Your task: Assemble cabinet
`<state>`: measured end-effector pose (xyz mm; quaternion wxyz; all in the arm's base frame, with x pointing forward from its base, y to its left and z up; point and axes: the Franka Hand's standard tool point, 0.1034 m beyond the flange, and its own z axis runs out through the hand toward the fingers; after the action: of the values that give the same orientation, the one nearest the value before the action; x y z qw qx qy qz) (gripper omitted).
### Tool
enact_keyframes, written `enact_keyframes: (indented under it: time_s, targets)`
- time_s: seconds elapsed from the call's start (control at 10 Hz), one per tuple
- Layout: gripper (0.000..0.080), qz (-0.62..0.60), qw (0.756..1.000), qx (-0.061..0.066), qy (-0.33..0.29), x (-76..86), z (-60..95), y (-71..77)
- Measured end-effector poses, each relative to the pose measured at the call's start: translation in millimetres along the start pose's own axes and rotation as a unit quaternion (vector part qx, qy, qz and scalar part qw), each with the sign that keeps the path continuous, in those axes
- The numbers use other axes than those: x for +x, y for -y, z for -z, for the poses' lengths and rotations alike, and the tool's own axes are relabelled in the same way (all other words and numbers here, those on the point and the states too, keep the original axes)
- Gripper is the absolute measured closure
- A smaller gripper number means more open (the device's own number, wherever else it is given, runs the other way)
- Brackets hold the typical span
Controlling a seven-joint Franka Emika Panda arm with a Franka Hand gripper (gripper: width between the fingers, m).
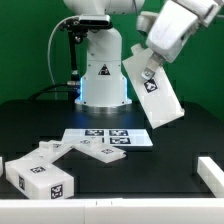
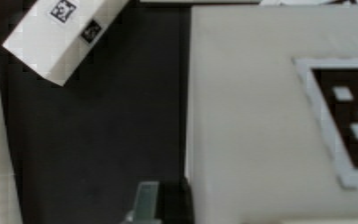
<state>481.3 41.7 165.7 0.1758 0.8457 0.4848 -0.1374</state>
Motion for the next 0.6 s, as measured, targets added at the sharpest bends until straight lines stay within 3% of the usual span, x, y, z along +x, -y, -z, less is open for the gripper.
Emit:
enact_keyframes:
  time_s: [0.1, 0.2, 0.5, 0.6]
  targets:
    - [0.0768, -0.025, 1.0, 0.012, -0.014, -2.0, -3.0, -6.3]
    - [0.0768, 0.027, 0.997, -0.007, -0.071, 1.6, -1.3, -15.3]
    - [0.0768, 0.025, 0.986, -0.008, -0.162, -1.3, -6.2, -18.6]
    - [0.0767, 0.003, 0.983, 0.011, -0.181, -4.4, -8.6, -20.8]
